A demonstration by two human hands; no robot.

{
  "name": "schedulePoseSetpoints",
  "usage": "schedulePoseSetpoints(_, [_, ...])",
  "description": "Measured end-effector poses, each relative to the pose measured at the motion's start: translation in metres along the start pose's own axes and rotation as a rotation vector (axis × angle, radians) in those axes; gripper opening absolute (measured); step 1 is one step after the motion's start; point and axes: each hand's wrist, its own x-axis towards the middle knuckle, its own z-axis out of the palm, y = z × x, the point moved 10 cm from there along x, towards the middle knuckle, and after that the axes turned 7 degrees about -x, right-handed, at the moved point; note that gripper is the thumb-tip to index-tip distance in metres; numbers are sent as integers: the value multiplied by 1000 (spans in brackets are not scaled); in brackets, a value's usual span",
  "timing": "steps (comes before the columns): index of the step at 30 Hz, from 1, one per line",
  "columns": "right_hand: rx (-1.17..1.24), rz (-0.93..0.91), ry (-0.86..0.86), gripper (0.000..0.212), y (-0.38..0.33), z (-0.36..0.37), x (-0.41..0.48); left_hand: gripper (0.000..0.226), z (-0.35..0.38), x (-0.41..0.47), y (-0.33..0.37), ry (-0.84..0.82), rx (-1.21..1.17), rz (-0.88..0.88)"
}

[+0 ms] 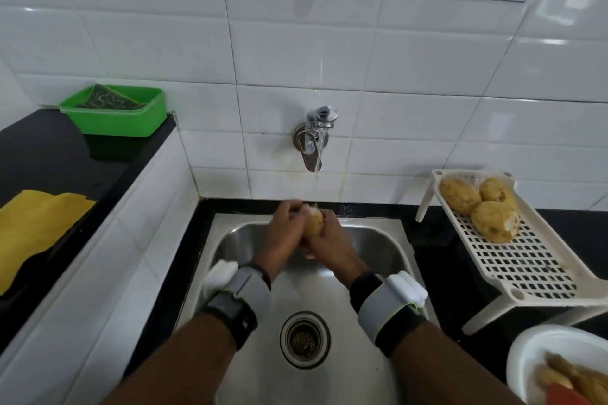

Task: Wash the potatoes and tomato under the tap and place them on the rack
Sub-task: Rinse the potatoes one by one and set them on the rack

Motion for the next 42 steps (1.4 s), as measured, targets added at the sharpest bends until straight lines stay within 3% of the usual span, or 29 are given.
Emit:
schedulePoseSetpoints(4, [-116, -95, -24, 62, 6, 9, -1, 38, 20, -16, -40, -123, -162, -114])
schedulePoseSetpoints(7, [-125, -145, -21, 42, 4, 11, -7, 19, 23, -15, -32, -150, -201, -127])
schedulePoseSetpoints(9, [-66, -169, 28, 29, 0, 7, -14, 27, 22, -15, -27, -149, -214, -150])
schedulePoseSetpoints(13, [64, -132, 58, 42, 4, 6, -17, 46, 18, -16, -36, -96, -197, -245])
schedulePoseSetpoints(16, [93, -111, 176, 35, 3, -10, -7, 52, 20, -17, -32, -94, -47, -180])
schedulePoseSetpoints(18, [-56, -131, 166, 40, 1, -15, 2, 55, 17, -18, -24, -83, 70, -109])
schedulePoseSetpoints(21, [-576, -239, 125, 49, -11, -7, 11, 63, -5, -12, -12, 72, 263, 13])
schedulePoseSetpoints(24, [-785, -338, 209, 46, -31, -3, 5, 56, -15, -8, -18, 161, 114, 3])
schedulePoseSetpoints(26, [-618, -249, 252, 44, -29, -8, 4, 49, -6, -7, -24, 98, 12, -48])
schedulePoseSetpoints(28, [-411, -171, 282, 42, -20, -9, 0, 35, 2, -8, -12, 32, 92, 35])
schedulePoseSetpoints(31, [-554, -252, 239, 29, -15, 4, 1, 27, 6, -8, 4, -2, 264, 251])
schedulePoseSetpoints(33, [-395, -137, 121, 17, -2, 4, 9, 24, 9, -12, 11, -27, 300, 371])
schedulePoseSetpoints(36, [252, 163, -204, 42, 17, 24, 9, 25, 12, -26, 26, -55, 272, 545])
schedulePoseSetpoints(38, [382, 246, -291, 49, 19, 30, 8, 24, 14, -31, 32, -99, 284, 608])
schedulePoseSetpoints(39, [268, 200, -263, 44, 15, 27, 8, 23, 12, -30, 32, -105, 289, 621])
schedulePoseSetpoints(42, [-578, -139, 54, 29, -12, 1, 11, 21, 4, -19, 25, -78, 276, 546])
